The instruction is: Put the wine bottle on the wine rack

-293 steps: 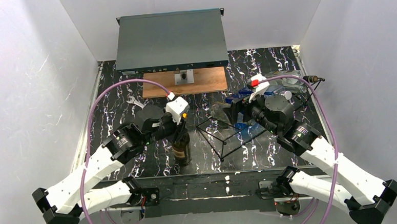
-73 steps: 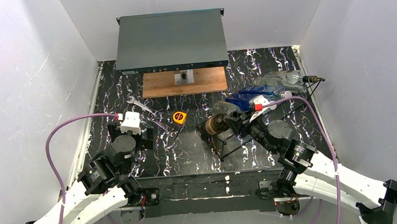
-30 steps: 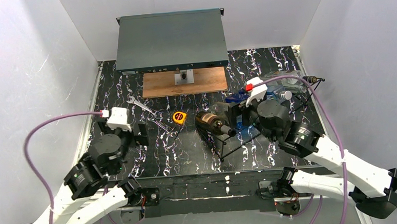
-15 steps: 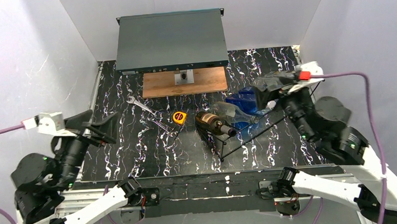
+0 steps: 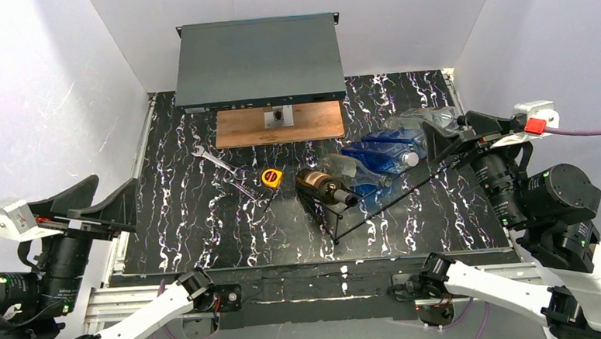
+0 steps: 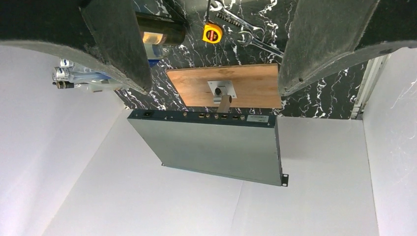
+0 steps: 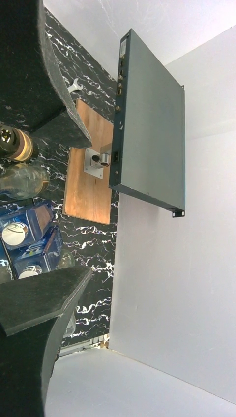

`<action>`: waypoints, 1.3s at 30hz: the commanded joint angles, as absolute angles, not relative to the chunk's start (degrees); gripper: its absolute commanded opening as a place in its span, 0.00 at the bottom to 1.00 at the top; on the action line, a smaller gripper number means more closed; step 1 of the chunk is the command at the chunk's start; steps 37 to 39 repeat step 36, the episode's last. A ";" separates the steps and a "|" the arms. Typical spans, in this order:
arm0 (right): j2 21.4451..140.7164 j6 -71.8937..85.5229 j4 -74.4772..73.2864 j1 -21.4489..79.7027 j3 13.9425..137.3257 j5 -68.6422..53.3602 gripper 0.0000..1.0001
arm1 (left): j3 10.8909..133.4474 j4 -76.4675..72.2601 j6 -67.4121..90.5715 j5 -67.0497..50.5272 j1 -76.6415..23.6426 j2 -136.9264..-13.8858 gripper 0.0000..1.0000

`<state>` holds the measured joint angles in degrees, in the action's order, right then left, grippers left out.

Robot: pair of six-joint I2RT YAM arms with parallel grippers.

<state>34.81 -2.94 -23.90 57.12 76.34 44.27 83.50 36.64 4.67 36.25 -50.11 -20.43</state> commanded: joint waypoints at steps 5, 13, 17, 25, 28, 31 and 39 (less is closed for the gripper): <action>36.80 -4.48 -21.87 57.13 75.56 44.74 0.98 | 81.31 34.72 3.41 37.78 -50.36 -20.16 0.99; 36.94 -4.39 -18.90 57.13 73.60 45.37 0.98 | 81.64 34.09 2.30 38.91 -50.36 -20.51 0.99; 37.43 -4.46 -19.37 57.13 75.82 46.46 0.98 | 80.73 32.58 2.38 39.39 -50.36 -20.16 0.99; 34.09 -3.62 -17.50 57.13 72.66 46.14 0.98 | 78.90 33.41 3.20 40.39 -50.36 -19.81 0.99; 33.97 -3.25 -18.27 57.13 73.13 46.84 0.98 | 78.60 32.82 2.99 40.34 -50.37 -19.29 0.99; 33.99 -3.45 -19.49 57.13 74.01 45.51 0.98 | 79.62 33.29 2.75 39.92 -50.36 -19.60 0.99; 33.07 -3.63 -19.96 57.13 72.88 43.96 0.98 | 79.11 34.78 5.41 39.52 -50.36 -17.96 0.99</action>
